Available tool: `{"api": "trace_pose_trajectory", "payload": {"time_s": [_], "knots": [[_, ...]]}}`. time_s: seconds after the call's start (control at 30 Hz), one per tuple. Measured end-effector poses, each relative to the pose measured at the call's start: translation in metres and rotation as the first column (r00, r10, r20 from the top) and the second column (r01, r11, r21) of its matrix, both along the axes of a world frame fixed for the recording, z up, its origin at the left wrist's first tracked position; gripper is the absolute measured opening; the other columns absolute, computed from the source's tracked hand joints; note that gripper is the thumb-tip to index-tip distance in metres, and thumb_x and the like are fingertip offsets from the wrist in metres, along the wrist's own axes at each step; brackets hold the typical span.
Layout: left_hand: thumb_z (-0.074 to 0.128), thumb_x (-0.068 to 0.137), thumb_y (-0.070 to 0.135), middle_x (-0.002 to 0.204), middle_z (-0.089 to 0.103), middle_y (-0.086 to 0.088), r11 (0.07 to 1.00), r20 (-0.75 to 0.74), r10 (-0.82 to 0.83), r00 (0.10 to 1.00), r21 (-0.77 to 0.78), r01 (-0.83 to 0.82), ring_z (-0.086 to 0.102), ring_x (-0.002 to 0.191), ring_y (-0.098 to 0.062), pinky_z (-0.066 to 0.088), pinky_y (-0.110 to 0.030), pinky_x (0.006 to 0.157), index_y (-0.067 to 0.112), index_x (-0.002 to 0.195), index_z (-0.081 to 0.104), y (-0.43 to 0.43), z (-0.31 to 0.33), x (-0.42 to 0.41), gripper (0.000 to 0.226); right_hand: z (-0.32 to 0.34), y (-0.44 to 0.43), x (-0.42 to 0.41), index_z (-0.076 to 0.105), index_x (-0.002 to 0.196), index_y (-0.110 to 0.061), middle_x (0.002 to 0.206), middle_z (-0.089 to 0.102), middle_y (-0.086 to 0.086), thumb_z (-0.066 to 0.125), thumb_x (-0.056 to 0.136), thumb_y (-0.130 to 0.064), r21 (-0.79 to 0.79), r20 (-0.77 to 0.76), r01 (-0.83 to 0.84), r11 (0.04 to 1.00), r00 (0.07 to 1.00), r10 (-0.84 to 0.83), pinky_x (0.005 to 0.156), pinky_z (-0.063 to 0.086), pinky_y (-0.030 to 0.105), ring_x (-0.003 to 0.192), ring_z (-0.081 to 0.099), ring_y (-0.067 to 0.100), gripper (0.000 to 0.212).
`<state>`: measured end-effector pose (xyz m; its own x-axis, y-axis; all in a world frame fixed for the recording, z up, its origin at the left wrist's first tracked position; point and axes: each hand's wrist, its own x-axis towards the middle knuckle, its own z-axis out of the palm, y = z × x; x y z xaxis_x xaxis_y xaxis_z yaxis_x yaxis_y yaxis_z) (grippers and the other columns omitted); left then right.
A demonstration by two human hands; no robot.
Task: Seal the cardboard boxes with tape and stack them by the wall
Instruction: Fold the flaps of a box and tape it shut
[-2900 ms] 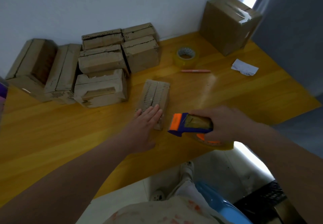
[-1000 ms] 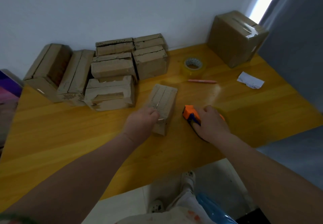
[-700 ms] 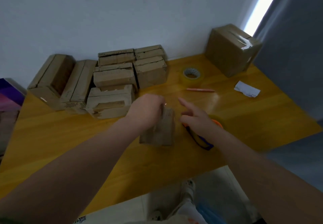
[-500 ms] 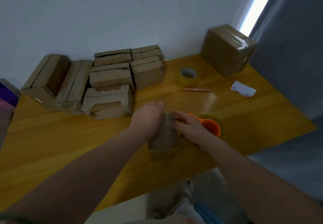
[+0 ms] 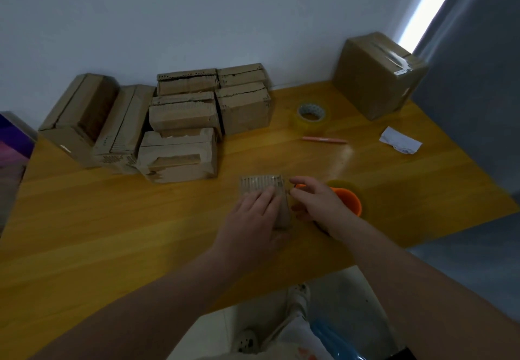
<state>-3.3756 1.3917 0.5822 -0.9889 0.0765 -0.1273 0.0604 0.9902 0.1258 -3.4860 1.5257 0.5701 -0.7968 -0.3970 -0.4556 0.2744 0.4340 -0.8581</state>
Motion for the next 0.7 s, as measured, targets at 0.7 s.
{"api": "trace_pose_trajectory", "payload": {"time_s": [0.7], "knots": [[0.043,0.08,0.035,0.135,0.056,-0.011,0.98,-0.083,-0.176,0.981,0.077,0.182,0.049,0.128,-0.033,0.029,-0.046,0.107,0.009,0.123,0.059,-0.032,-0.015,0.011,0.053,-0.005,-0.015,-0.002,0.059,0.082,-0.019,0.087,0.06,-0.002,0.079,0.08,-0.017,-0.02,-0.065,0.004,1.0,0.998,-0.005,0.068,0.051,0.03,0.08,0.057,0.012,0.02]]}}
